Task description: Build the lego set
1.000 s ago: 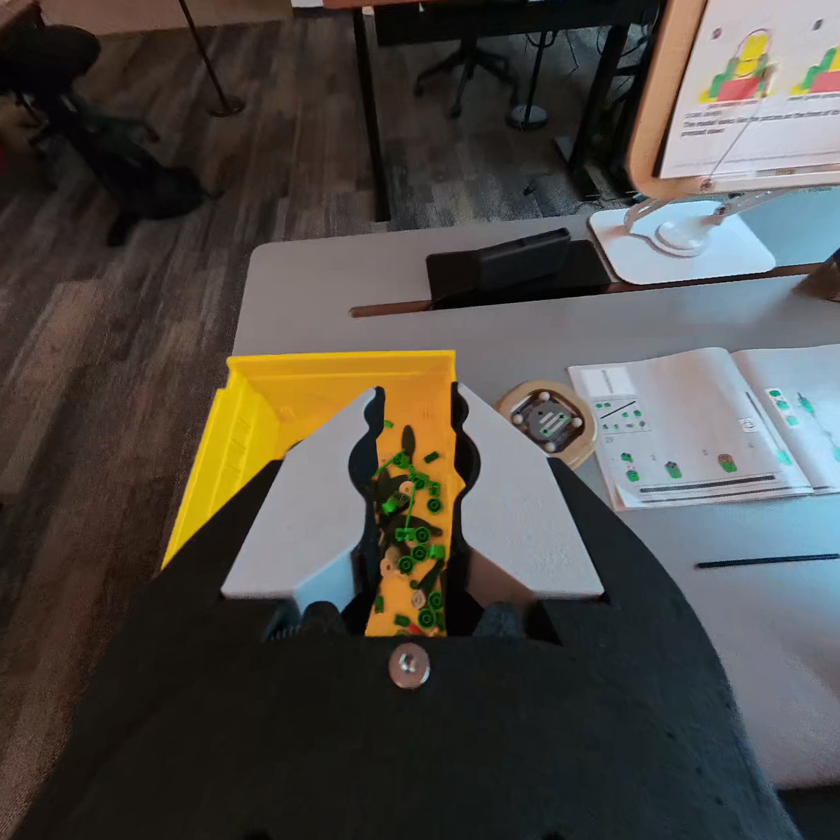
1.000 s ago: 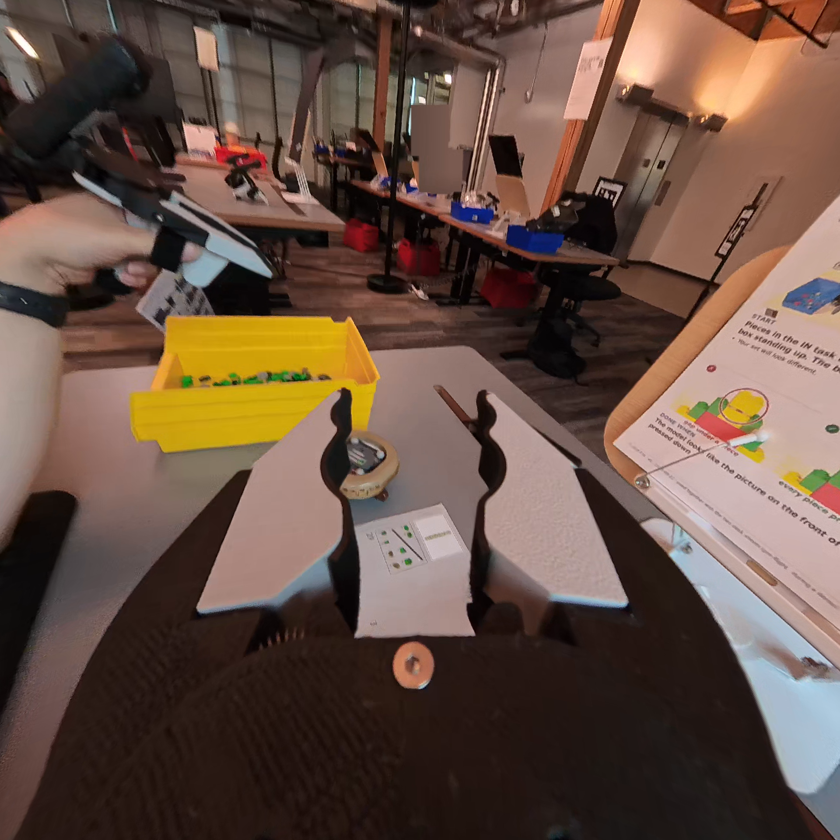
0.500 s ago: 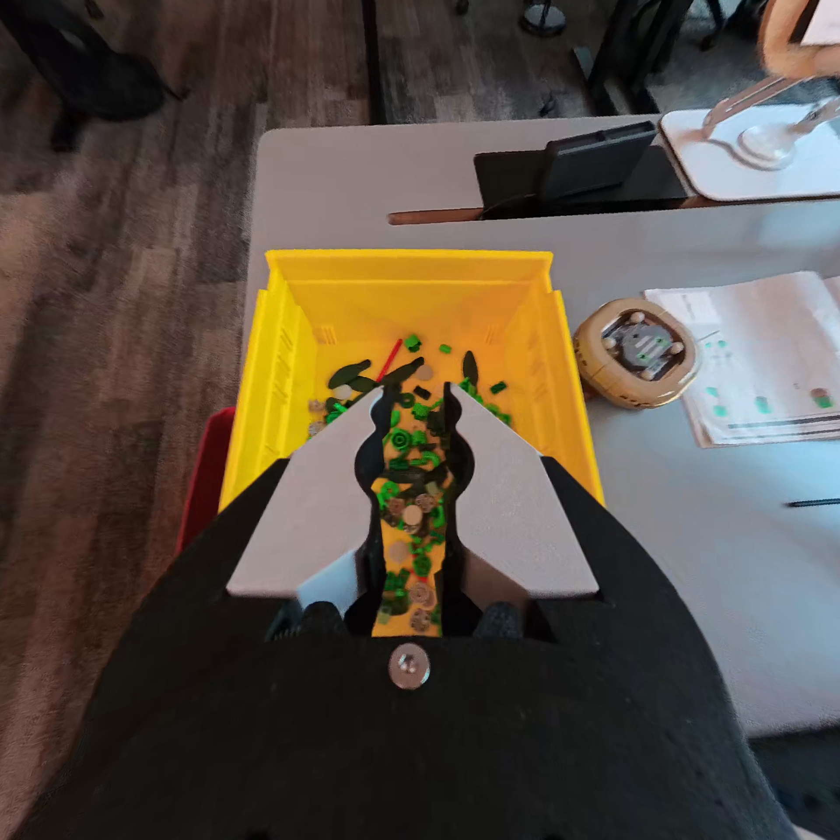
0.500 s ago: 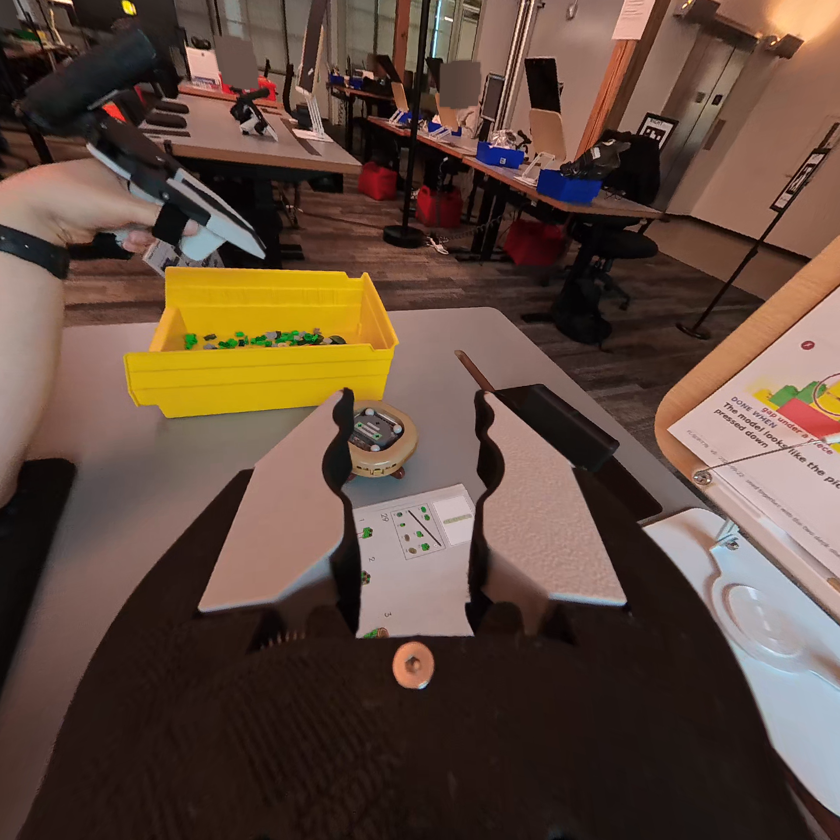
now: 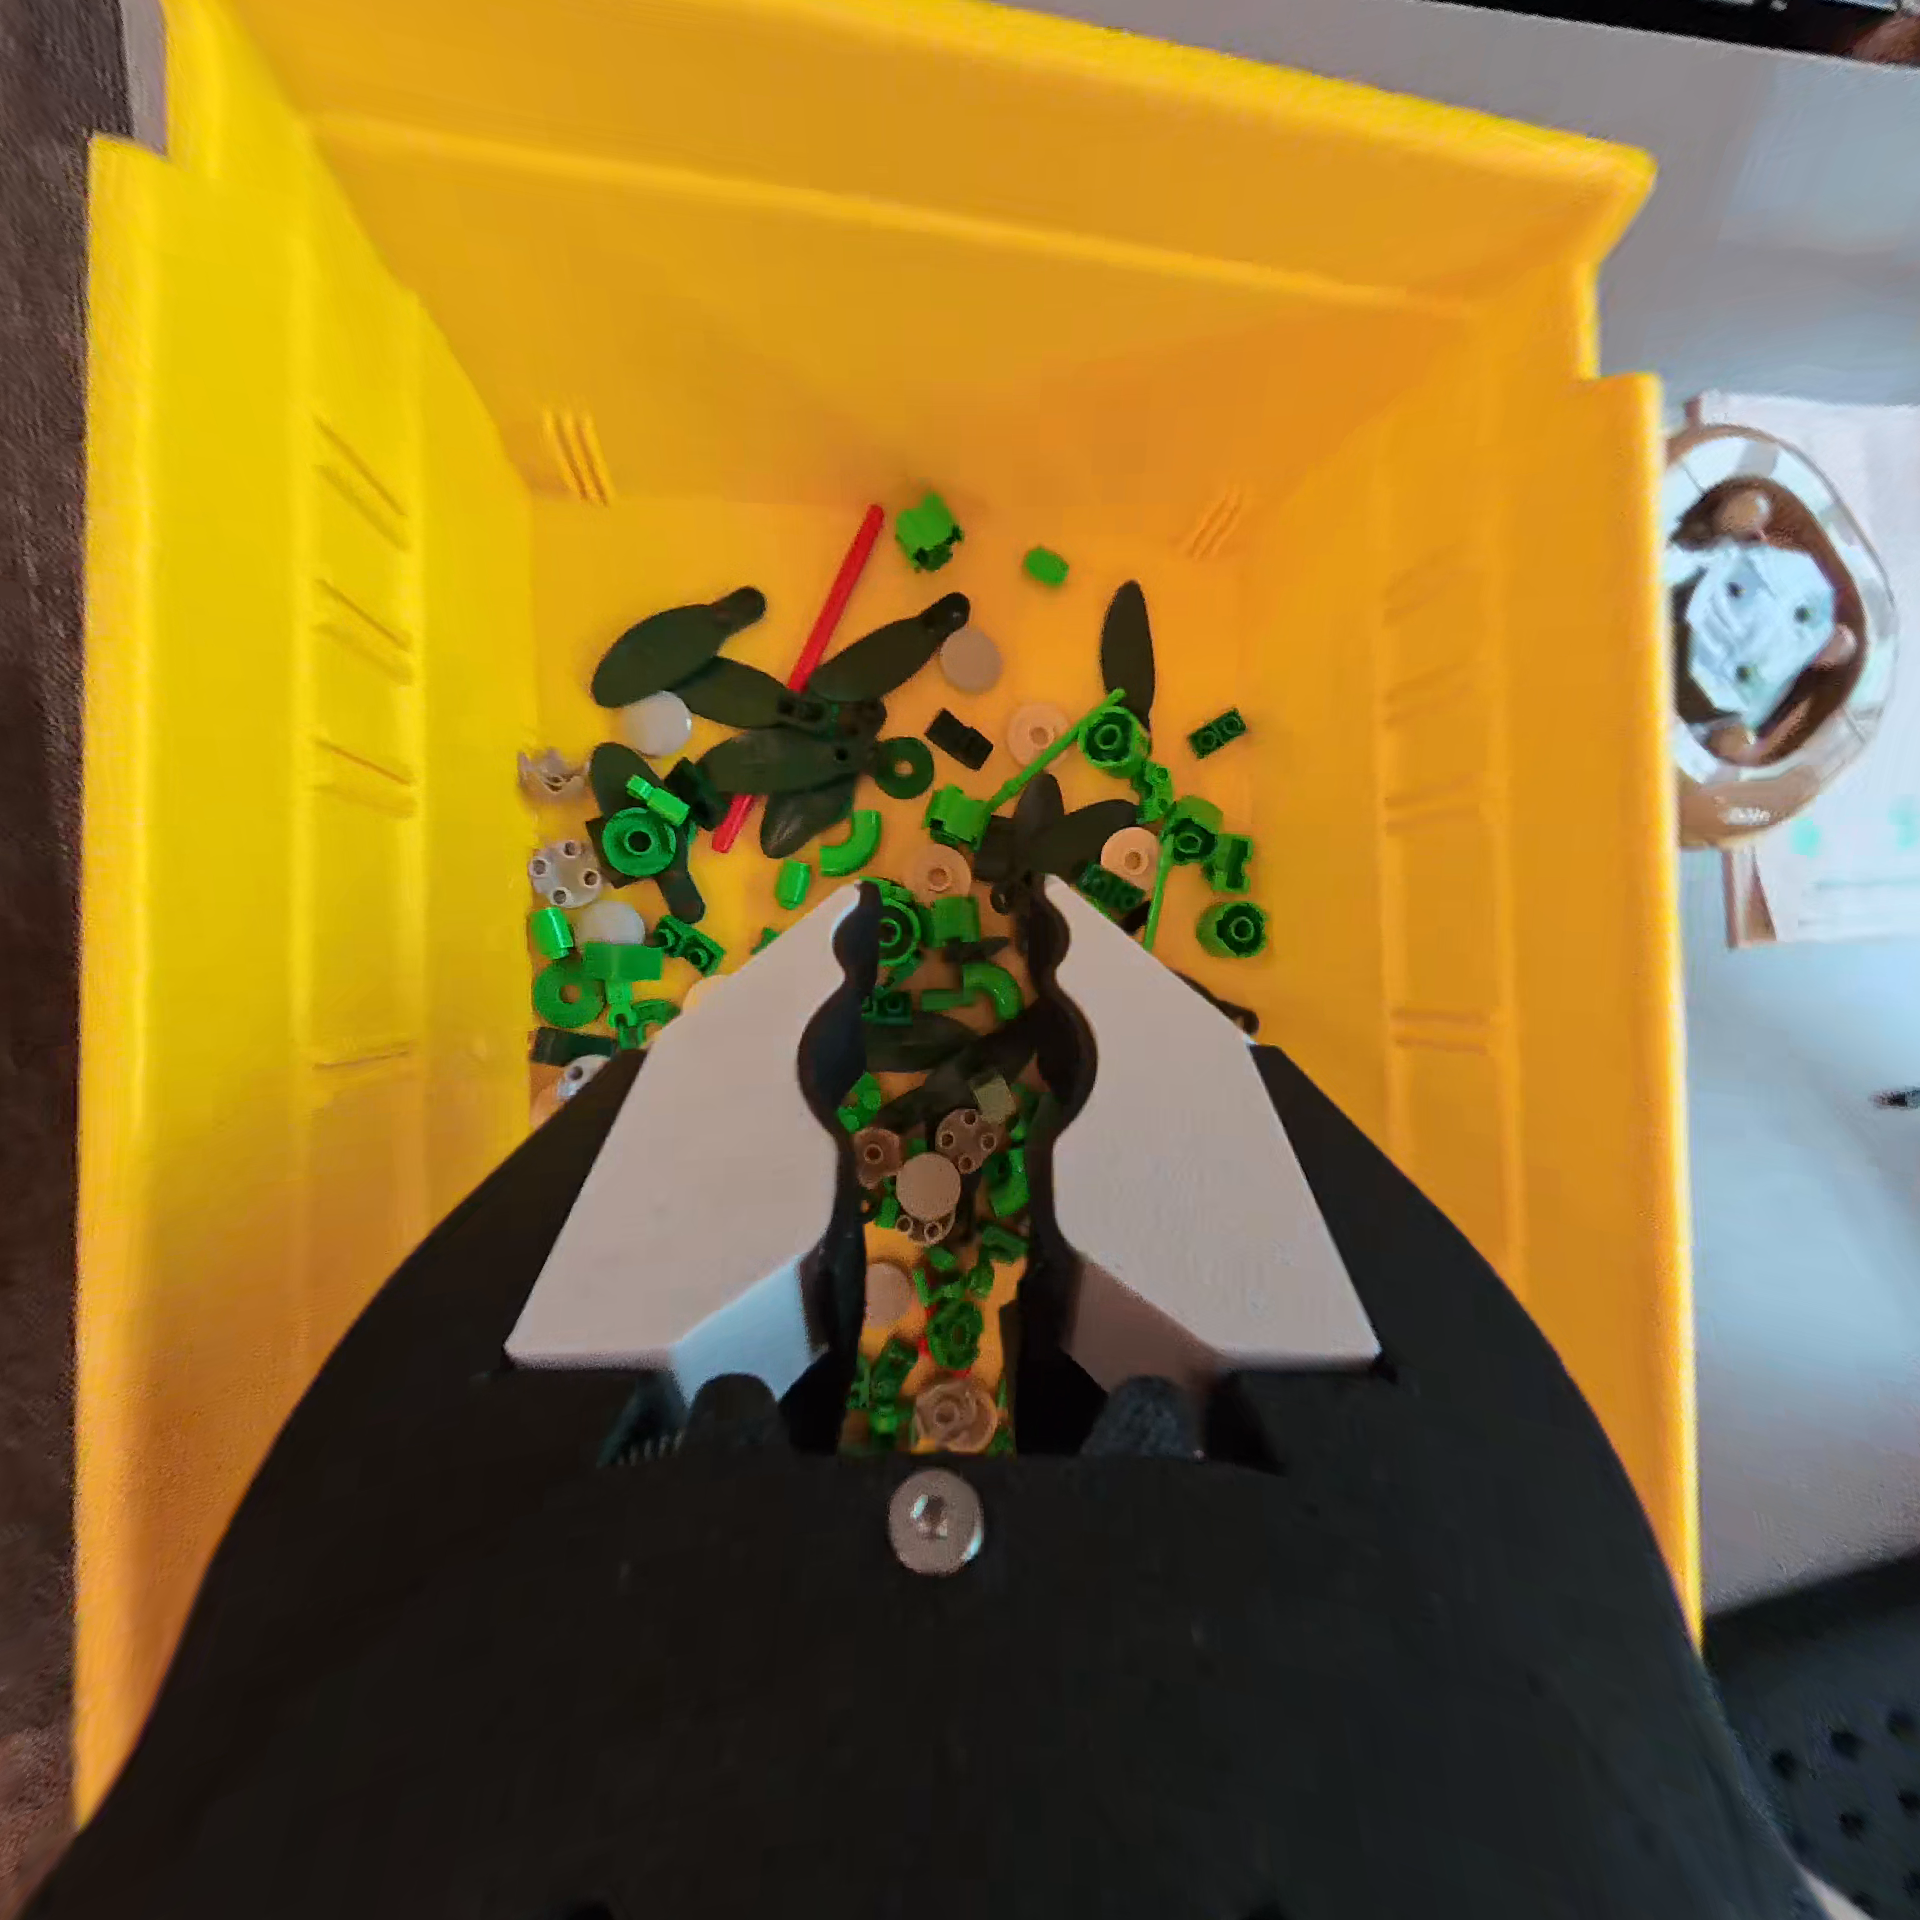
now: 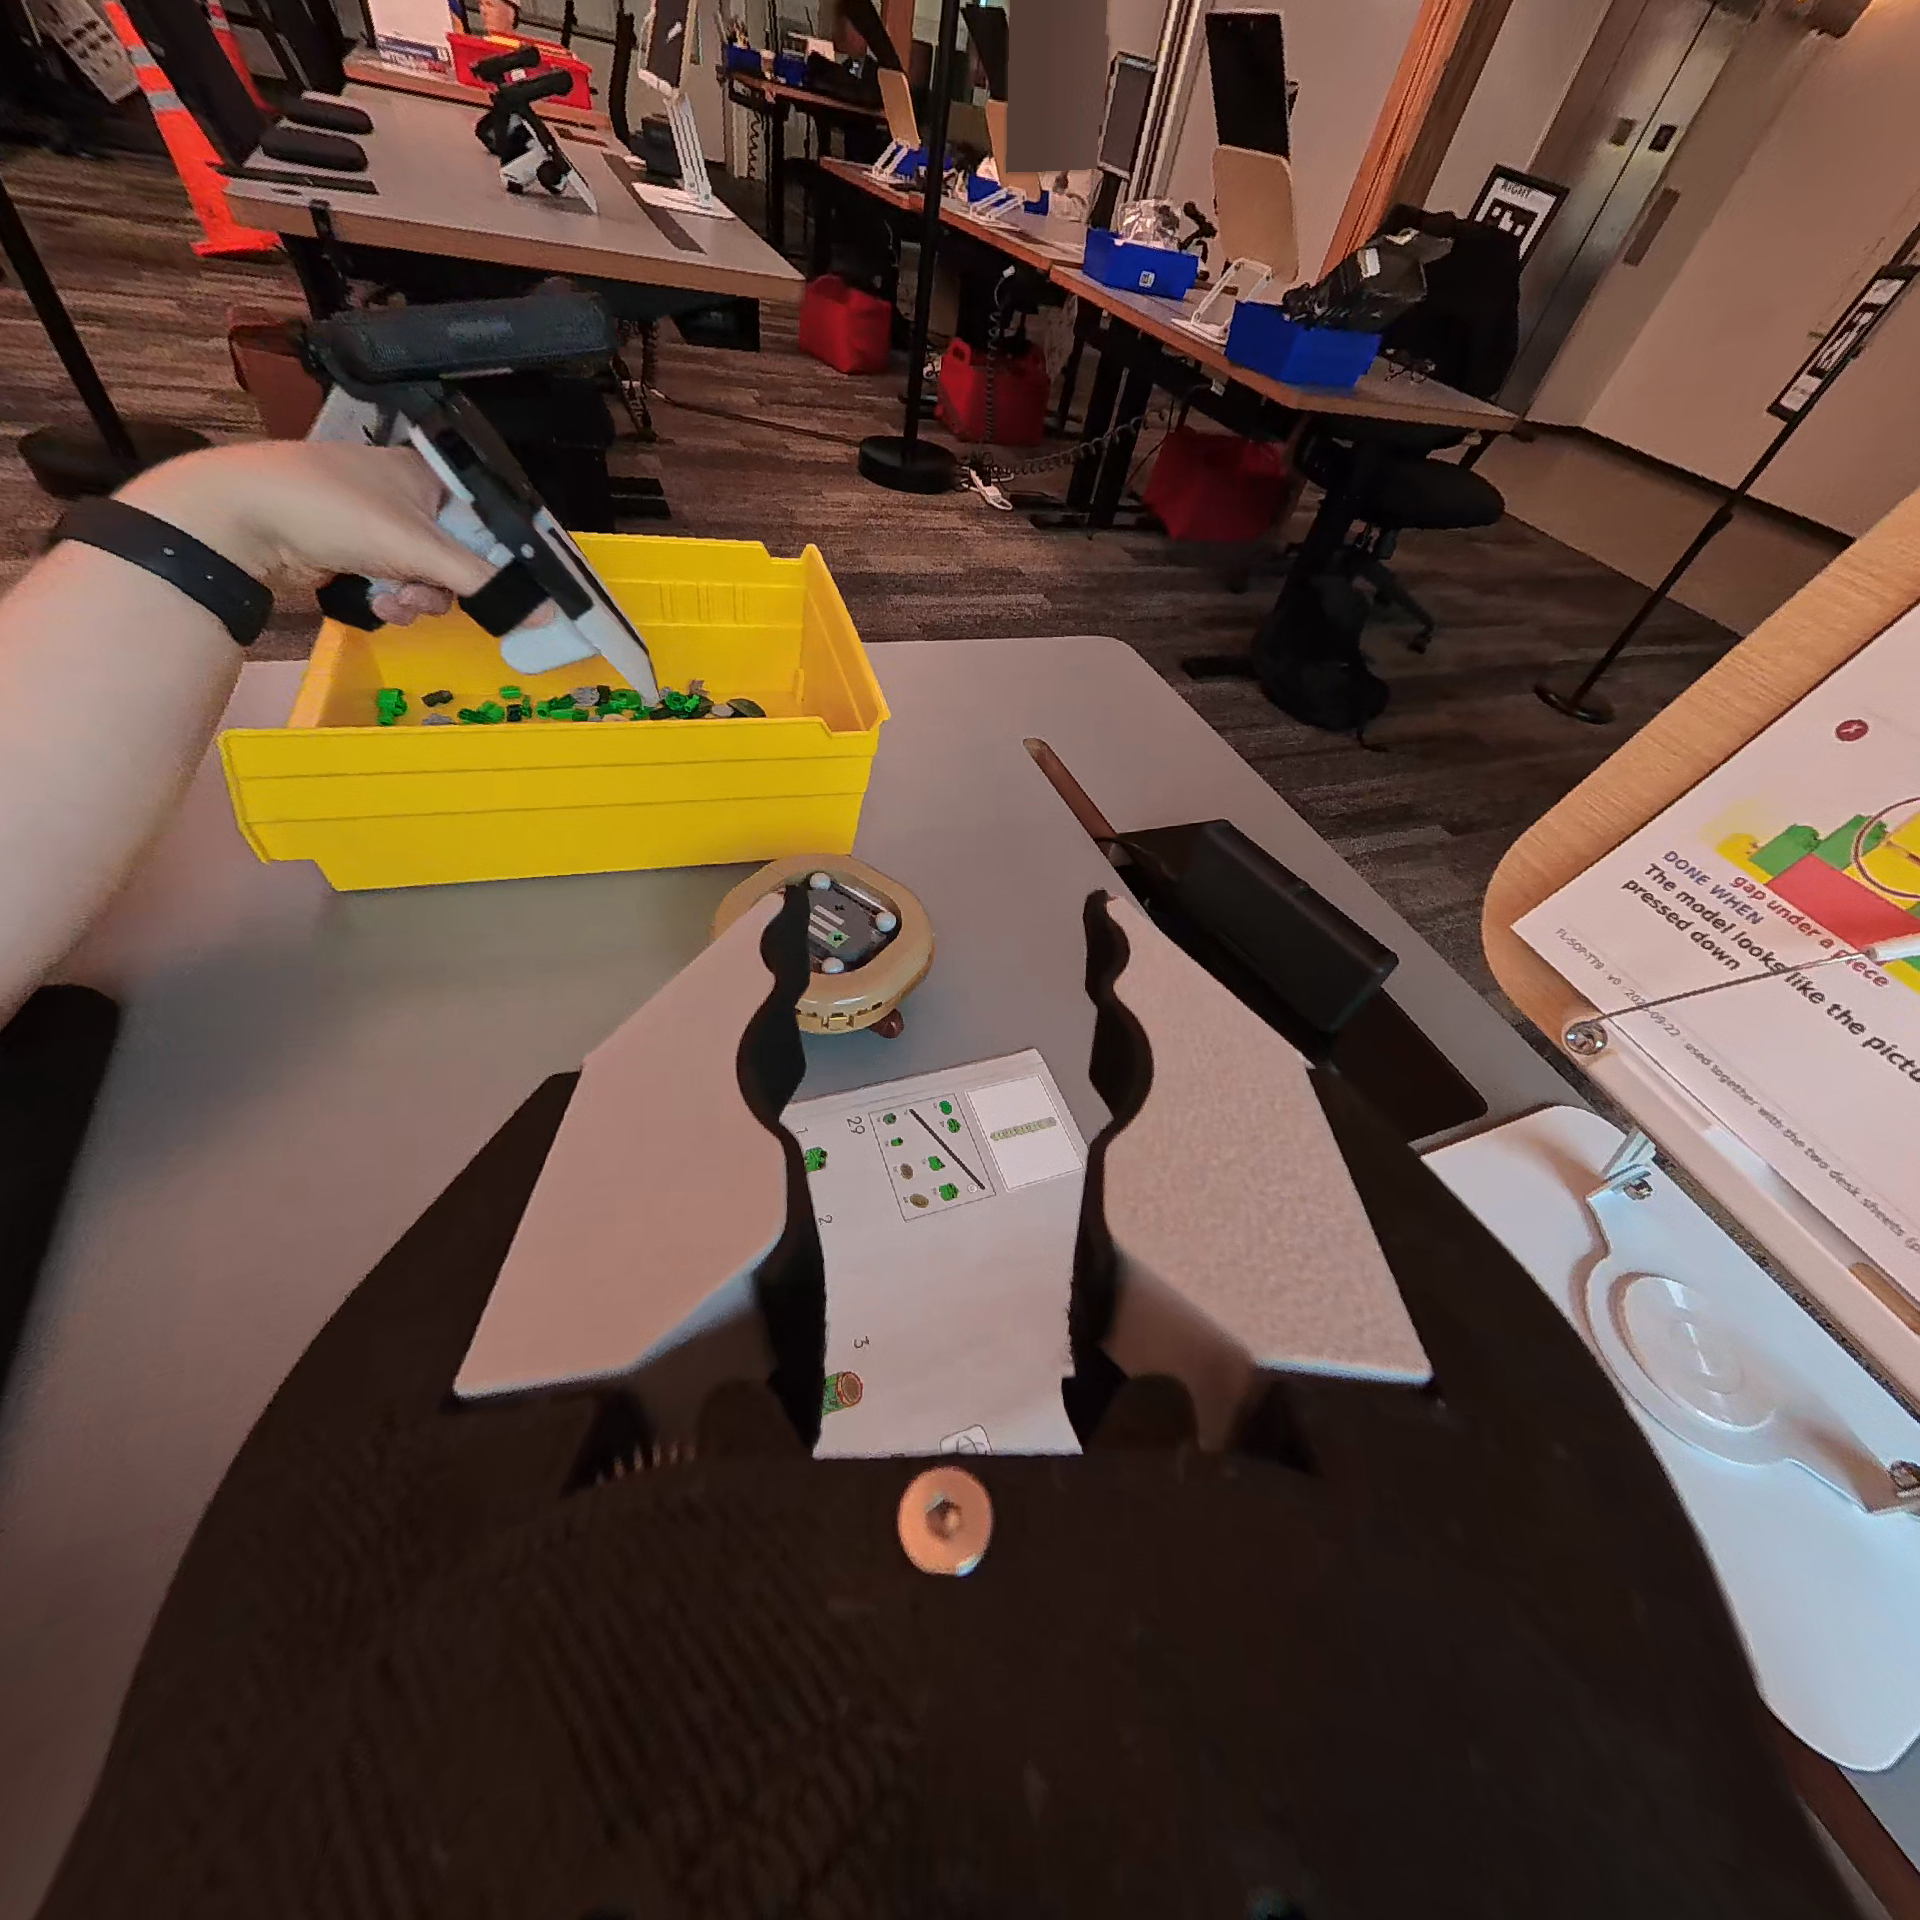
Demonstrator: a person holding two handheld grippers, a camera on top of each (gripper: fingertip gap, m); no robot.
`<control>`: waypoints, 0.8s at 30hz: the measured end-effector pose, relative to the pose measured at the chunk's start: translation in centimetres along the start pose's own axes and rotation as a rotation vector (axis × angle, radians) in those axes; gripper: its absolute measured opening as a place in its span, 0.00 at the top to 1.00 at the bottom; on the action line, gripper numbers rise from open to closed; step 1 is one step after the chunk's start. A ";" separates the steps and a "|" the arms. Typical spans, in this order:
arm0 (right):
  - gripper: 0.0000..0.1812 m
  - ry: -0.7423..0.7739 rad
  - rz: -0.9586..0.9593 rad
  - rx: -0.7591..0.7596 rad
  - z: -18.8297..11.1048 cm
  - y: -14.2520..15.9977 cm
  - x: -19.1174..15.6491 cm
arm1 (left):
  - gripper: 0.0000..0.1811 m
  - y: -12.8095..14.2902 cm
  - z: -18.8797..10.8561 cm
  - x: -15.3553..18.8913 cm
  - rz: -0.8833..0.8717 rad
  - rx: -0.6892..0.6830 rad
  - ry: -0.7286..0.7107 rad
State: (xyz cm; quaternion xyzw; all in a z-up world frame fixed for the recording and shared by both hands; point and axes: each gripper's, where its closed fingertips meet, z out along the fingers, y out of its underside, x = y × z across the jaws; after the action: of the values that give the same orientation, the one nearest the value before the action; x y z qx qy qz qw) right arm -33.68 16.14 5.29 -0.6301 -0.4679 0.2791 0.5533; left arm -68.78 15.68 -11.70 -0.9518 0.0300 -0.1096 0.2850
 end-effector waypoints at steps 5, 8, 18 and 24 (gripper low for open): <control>0.72 -0.003 0.020 0.029 -0.4 -0.4 0.3 | 0.88 0.1 0.7 -0.9 -0.060 -0.023 -0.029; 0.72 -0.010 0.027 0.042 -0.4 -0.5 0.3 | 0.89 0.7 1.0 -1.2 -0.060 -0.068 -0.063; 0.72 0.010 0.035 0.077 -1.4 -1.3 0.7 | 0.86 2.6 2.4 -1.7 -0.077 -0.175 -0.100; 0.72 0.029 0.036 0.093 -2.3 -1.6 1.3 | 0.90 2.4 2.8 -1.6 -0.048 -0.176 -0.095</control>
State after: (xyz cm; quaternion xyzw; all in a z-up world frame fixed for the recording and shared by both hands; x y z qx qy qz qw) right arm -31.62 16.18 7.55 -0.6160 -0.4352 0.3013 0.5834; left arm -69.69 15.36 -15.63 -0.9777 0.0034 -0.0681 0.1988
